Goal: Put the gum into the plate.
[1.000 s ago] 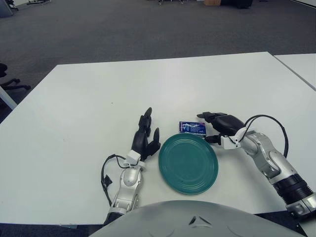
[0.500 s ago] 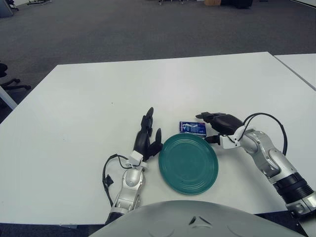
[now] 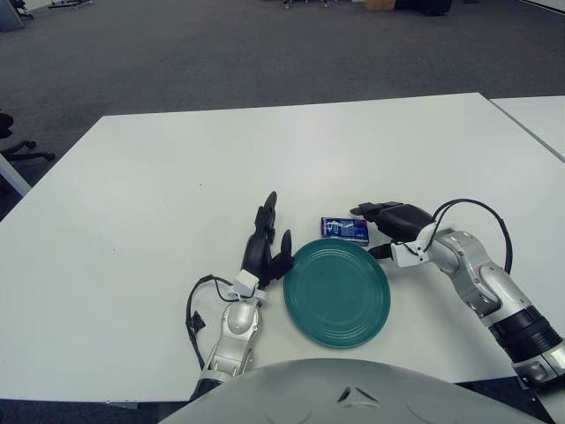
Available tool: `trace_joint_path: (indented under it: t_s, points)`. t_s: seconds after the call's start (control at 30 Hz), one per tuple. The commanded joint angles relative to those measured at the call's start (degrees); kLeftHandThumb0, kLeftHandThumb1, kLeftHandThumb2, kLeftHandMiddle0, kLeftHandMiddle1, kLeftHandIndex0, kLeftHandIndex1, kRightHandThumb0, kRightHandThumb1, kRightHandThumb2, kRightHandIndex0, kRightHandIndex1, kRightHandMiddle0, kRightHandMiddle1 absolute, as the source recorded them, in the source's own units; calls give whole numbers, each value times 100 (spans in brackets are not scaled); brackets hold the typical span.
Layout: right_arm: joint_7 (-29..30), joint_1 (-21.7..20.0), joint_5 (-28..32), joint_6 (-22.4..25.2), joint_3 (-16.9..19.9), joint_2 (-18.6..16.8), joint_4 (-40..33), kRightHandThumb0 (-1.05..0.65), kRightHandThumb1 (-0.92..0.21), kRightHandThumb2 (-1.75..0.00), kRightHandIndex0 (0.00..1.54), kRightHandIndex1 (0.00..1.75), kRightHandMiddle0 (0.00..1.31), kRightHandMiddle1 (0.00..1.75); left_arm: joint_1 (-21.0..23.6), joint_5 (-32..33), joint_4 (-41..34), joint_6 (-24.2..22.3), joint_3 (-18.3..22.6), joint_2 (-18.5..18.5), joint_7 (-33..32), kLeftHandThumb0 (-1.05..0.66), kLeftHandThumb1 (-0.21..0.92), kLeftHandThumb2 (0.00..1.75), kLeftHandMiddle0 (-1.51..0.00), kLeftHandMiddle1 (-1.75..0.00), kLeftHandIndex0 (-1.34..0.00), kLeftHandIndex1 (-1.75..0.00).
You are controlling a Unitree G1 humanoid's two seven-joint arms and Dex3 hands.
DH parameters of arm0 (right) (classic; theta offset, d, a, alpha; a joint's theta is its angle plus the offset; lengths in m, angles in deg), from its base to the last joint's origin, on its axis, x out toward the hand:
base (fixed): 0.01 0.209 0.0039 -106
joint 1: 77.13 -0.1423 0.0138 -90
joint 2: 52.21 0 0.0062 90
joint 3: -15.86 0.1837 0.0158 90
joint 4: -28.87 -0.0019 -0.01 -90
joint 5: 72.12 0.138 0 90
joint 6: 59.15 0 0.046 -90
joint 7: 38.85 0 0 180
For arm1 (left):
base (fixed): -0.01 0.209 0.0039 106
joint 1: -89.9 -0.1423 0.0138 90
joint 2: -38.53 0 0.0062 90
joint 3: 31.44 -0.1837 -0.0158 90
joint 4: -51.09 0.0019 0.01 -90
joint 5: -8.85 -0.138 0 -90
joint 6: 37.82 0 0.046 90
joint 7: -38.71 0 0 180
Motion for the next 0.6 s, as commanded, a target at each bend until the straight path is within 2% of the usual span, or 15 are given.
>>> trace_joint_path:
  t_s: [0.0, 0.57]
  points:
    - [-194, -74, -59, 105, -98, -66, -110, -79, -92, -30, 32, 1, 0, 37, -84, 45, 249, -64, -50, 306, -55, -83, 92, 78, -3, 0, 0, -17]
    - [-273, -236, -134, 218, -278, -226, -52, -78, -92, -30, 33, 2, 0, 37, -3, 102, 359, 49, -111, 358, -193, -85, 92, 81, -7, -1, 0, -26]
